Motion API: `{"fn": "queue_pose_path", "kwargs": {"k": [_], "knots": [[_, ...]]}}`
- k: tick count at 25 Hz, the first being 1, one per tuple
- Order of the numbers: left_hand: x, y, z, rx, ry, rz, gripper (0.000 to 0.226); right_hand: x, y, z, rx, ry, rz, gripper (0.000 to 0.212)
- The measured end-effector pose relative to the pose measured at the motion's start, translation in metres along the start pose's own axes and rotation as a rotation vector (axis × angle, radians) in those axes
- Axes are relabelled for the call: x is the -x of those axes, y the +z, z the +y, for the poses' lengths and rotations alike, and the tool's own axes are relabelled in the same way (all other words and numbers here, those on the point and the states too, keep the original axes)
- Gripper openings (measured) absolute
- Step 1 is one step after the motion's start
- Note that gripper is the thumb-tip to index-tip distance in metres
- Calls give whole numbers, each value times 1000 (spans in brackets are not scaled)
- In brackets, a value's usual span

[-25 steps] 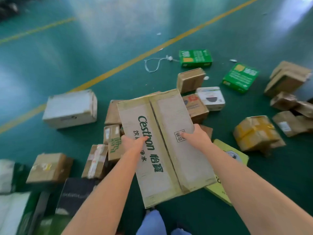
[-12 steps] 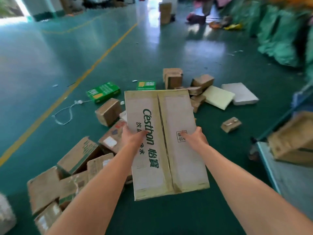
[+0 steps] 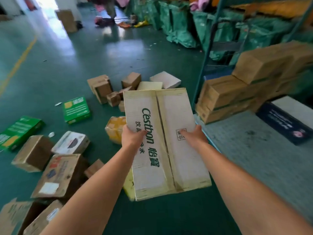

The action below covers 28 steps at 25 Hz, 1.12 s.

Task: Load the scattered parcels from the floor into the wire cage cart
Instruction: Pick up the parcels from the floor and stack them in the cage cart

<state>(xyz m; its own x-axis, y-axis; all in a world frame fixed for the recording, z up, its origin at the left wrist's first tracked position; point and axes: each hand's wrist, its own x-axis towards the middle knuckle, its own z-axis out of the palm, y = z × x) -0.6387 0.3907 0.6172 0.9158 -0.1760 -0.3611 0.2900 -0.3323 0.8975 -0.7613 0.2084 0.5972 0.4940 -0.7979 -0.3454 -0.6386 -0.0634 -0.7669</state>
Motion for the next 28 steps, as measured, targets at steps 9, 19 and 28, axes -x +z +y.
{"fn": "queue_pose_path", "kwargs": {"k": [9, 19, 28], "knots": [[38, 234, 47, -185, 82, -282, 49, -75, -193, 104, -113, 141, 242, 63], [40, 466, 81, -260, 40, -575, 47, -176, -333, 186, -176, 342, 476, 63], [-1, 684, 141, -561, 122, -766, 56, -298, -426, 225, -190, 554, 607, 58]]}}
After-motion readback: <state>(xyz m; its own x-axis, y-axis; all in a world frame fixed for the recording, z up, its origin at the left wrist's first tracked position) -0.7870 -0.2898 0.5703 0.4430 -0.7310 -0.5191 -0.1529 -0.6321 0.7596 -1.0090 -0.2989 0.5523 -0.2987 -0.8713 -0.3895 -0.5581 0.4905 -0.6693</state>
